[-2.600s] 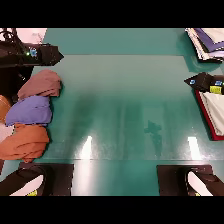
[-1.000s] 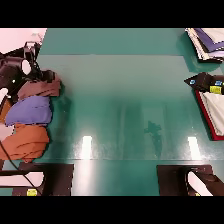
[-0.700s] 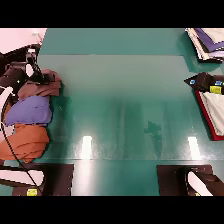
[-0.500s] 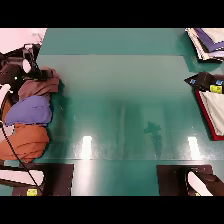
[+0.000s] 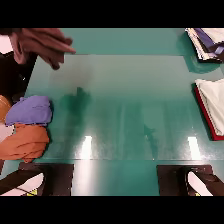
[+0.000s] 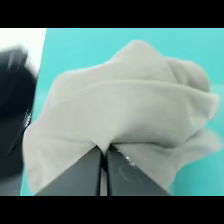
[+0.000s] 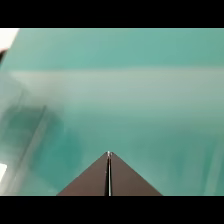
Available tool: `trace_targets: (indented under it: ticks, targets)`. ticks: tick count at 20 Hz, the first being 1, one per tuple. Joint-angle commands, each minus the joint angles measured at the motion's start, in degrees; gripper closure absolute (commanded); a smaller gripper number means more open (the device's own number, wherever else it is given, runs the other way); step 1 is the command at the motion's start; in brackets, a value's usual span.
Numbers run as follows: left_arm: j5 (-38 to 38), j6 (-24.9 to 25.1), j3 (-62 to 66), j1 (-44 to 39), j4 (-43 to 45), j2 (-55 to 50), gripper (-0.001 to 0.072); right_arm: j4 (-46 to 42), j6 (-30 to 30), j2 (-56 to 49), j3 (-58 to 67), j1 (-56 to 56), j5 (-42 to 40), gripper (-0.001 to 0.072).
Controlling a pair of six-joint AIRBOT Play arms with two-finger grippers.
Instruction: Fold the shirts.
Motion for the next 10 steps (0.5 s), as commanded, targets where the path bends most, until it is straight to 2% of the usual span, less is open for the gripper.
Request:
trace_targets:
  ticks: [1,6,8,9,10]
  targets:
    - [-7.3,1.7,5.7,-11.5,-0.3,5.5,0.0686,-0.3,0.0,0.0,6.3,0.0,-0.2,0.0697]
    - [-19.2,0.2,5.0,-30.6,-1.0,-1.3,0.0685,-0.3,-0.1,0.0,9.6,0.0,0.6,0.0696]
    - [-22.8,0.3,5.0,-35.9,-5.4,-6.8,0.0683,-0.3,-0.1,0.4,9.5,0.0,1.0,0.0696]
    - [-23.5,1.0,5.0,-37.7,-9.5,-9.7,0.0646,-0.3,-0.1,0.7,9.3,0.0,1.1,0.0696]
    - [-23.6,2.6,5.0,-38.8,-13.4,-12.3,0.0361,-0.3,-0.1,0.9,9.3,0.0,1.6,0.0696]
